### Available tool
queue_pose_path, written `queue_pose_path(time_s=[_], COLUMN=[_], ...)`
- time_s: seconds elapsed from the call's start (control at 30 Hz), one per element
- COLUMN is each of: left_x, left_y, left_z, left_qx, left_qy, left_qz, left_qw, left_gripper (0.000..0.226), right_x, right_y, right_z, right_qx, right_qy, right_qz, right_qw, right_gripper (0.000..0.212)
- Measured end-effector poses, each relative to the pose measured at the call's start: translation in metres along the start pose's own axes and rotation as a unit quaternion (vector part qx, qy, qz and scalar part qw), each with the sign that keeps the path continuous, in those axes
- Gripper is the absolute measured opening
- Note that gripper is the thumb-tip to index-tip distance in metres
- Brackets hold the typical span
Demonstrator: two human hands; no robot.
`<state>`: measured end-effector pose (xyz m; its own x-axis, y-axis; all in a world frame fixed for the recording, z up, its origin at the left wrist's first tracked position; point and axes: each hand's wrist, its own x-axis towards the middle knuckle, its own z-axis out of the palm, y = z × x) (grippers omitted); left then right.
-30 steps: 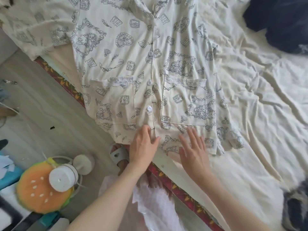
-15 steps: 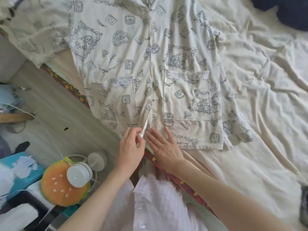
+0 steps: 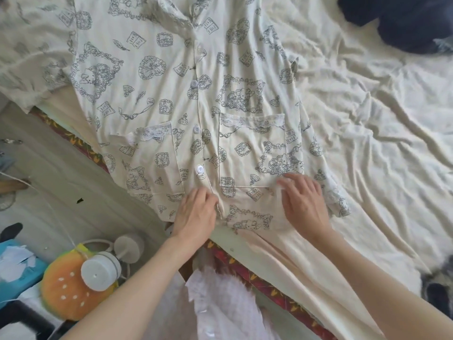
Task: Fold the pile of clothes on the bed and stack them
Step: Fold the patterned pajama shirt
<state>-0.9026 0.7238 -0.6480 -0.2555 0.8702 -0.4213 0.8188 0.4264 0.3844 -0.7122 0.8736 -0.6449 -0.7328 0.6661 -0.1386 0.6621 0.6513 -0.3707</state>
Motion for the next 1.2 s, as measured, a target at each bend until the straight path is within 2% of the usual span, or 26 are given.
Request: queue_pose_path(time_s=[0.07,0.13,0.17,0.27,0.3,0.33,0.4,0.5,0.53,0.6,0.67,0.73,0.8,0.9,0.97,1.07,1.13,1.2], left_x=[0.02,0.044,0.056,0.086,0.093,0.099,0.104,0.109,0.111,0.116,0.121,0.126,0.132,0.147,0.162,0.191,0.212,0.234], left_y=[0.003,0.006,0.008,0.007,0.005,0.003,0.001,0.005,0.008,0.012,0.013,0.014,0.017,0.022,0.021,0.015,0.011,0.011], left_z=[-0.01,-0.018,-0.022,-0.027,-0.026,-0.026,-0.029,-0.035,-0.038,-0.043,-0.049,-0.054,-0.059,-0.064,-0.066,-0.069,-0.072,-0.077], left_qx=[0.018,0.048,0.054,0.067,0.081,0.097,0.116,0.125,0.129,0.13,0.132,0.159,0.192,0.187,0.165,0.166,0.161,0.108], left_qy=[0.074,0.097,0.082,-0.05,-0.09,-0.125,-0.169,-0.203,-0.214,-0.234,-0.245,-0.226,-0.171,-0.046,0.01,-0.011,-0.045,-0.053], left_qz=[0.006,0.006,0.004,-0.029,-0.038,-0.045,-0.048,-0.06,-0.066,-0.076,-0.08,-0.075,-0.063,-0.024,-0.012,-0.027,-0.047,-0.07], left_qw=[0.997,0.994,0.995,0.996,0.992,0.986,0.978,0.969,0.966,0.961,0.957,0.958,0.964,0.981,0.986,0.986,0.985,0.99], left_gripper=[0.024,0.034,0.044,0.072,0.075,0.076,0.076,0.076,0.075,0.075,0.073,0.064,0.051,0.04,0.05,0.083,0.101,0.112], right_x=[0.019,0.041,0.052,0.08,0.087,0.093,0.106,0.128,0.136,0.15,0.163,0.168,0.163,0.151,0.155,0.181,0.208,0.241], right_y=[0.018,0.035,0.043,0.063,0.069,0.076,0.091,0.114,0.12,0.132,0.14,0.147,0.151,0.153,0.145,0.131,0.128,0.131], right_z=[-0.008,-0.011,-0.013,-0.017,-0.019,-0.024,-0.039,-0.071,-0.084,-0.108,-0.125,-0.131,-0.125,-0.104,-0.094,-0.086,-0.08,-0.077], right_qx=[-0.012,0.029,0.082,0.219,0.227,0.228,0.239,0.242,0.225,0.209,0.226,0.236,0.214,0.126,0.075,0.036,0.046,0.043], right_qy=[0.023,0.002,-0.017,-0.083,-0.086,-0.076,-0.02,0.093,0.132,0.219,0.303,0.347,0.296,0.127,0.136,0.168,0.136,0.086], right_qz=[0.129,0.254,0.309,0.416,0.425,0.429,0.454,0.501,0.509,0.504,0.488,0.47,0.47,0.459,0.393,0.282,0.217,0.181], right_qw=[0.991,0.967,0.947,0.879,0.872,0.871,0.858,0.826,0.82,0.809,0.787,0.776,0.804,0.87,0.907,0.944,0.966,0.979], right_gripper=[0.029,0.034,0.033,0.018,0.012,0.018,0.032,0.019,0.023,0.025,0.016,0.014,0.021,0.041,0.047,0.039,0.036,0.033])
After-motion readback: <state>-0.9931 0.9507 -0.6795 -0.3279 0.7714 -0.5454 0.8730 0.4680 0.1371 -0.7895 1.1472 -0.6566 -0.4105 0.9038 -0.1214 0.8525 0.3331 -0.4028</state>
